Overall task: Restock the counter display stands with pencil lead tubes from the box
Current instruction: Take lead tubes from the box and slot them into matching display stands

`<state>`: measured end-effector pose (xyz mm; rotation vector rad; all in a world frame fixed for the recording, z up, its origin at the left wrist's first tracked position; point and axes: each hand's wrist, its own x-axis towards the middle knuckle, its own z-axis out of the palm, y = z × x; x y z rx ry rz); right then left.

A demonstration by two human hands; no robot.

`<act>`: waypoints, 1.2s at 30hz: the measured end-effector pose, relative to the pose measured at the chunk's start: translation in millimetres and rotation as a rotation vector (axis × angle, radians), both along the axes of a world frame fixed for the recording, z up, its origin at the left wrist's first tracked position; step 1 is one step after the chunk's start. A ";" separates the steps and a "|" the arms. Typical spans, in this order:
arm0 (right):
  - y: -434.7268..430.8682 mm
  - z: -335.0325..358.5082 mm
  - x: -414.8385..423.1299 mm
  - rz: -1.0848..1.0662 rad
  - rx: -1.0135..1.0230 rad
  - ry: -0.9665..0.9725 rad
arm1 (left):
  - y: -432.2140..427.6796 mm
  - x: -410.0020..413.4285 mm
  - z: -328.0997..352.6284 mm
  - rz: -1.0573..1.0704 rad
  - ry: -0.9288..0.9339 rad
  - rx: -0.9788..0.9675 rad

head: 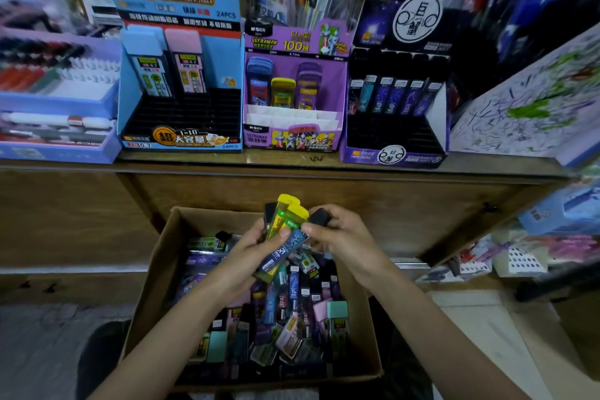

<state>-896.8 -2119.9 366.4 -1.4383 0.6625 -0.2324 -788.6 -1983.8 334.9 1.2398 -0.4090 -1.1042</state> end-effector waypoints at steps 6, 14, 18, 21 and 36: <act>-30.5 39.6 -3.3 -0.157 -0.079 -0.091 | -24.7 8.9 30.0 0.074 -0.185 -0.057; -127.6 129.9 6.0 -0.339 -0.441 -0.275 | -44.3 27.2 67.5 0.161 -0.380 -0.147; -156.7 147.1 33.6 -0.358 -0.654 -0.248 | -44.9 28.7 72.0 0.183 -0.391 -0.145; -163.2 147.2 49.6 -0.266 -0.845 -0.147 | -42.6 28.7 72.3 0.202 -0.384 -0.143; -170.6 120.1 66.6 -0.129 -1.117 -0.018 | -28.3 36.2 76.7 0.232 -0.395 -0.135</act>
